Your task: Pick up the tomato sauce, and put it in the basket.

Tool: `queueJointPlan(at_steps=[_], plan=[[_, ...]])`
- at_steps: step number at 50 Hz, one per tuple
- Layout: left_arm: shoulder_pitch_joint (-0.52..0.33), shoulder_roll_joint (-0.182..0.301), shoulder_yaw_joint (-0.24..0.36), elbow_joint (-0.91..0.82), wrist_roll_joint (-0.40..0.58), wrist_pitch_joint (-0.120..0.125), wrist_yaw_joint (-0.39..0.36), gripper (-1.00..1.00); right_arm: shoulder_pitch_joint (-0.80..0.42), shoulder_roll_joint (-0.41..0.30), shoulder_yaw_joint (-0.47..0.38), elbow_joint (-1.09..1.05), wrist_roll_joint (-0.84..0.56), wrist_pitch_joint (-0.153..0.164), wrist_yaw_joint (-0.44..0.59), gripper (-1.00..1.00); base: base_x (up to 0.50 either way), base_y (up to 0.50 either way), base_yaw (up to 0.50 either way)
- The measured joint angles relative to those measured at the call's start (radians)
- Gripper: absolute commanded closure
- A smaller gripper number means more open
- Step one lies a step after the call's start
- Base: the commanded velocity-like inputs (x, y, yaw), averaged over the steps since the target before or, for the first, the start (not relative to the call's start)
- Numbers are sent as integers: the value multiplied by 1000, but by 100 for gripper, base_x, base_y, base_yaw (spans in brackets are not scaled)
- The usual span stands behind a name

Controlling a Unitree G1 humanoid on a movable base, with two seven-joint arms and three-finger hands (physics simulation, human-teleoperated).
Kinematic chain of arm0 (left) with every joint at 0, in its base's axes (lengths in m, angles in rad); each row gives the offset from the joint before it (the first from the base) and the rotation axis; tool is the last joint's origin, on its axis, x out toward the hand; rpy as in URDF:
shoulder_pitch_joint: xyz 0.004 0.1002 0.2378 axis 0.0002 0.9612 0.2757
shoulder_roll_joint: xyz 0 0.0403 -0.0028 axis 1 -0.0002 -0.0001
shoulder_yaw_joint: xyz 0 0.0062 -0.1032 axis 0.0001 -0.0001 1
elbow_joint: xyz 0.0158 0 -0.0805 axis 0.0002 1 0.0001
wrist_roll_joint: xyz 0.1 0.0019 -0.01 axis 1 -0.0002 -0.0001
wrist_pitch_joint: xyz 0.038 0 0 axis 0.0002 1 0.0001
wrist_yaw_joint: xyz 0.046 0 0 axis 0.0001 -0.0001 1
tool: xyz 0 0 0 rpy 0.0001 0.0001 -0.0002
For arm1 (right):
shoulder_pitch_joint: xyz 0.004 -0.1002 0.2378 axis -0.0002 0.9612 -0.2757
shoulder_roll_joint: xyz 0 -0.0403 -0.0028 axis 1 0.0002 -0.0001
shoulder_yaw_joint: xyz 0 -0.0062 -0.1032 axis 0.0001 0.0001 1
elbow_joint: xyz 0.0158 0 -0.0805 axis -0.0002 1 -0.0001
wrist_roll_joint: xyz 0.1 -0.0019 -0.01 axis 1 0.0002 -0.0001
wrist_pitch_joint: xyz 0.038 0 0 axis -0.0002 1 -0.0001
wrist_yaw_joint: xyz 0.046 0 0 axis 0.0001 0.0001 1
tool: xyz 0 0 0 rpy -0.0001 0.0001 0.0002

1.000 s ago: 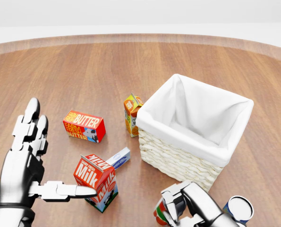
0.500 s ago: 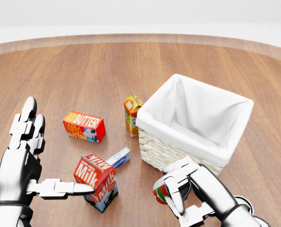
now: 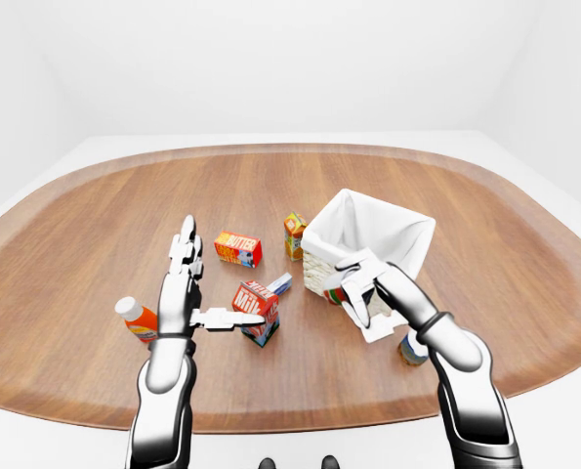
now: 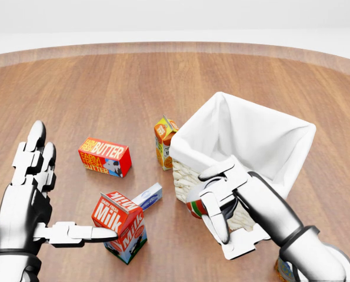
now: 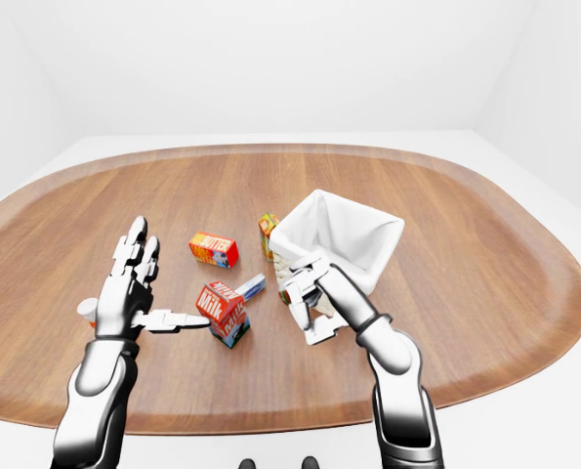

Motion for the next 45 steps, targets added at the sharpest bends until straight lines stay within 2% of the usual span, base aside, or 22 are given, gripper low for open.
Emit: queueJointPlan(at_steps=[23, 45], plan=[[-3, 1, 1, 11, 1, 0, 1, -100, -193, -36, -24, 49, 1, 0, -17, 100, 0, 0, 0], [-2, 1, 0, 15, 2, 0, 1, -100, -381, -94, -64, 225, 52, 0, -72, 100, 0, 0, 0]])
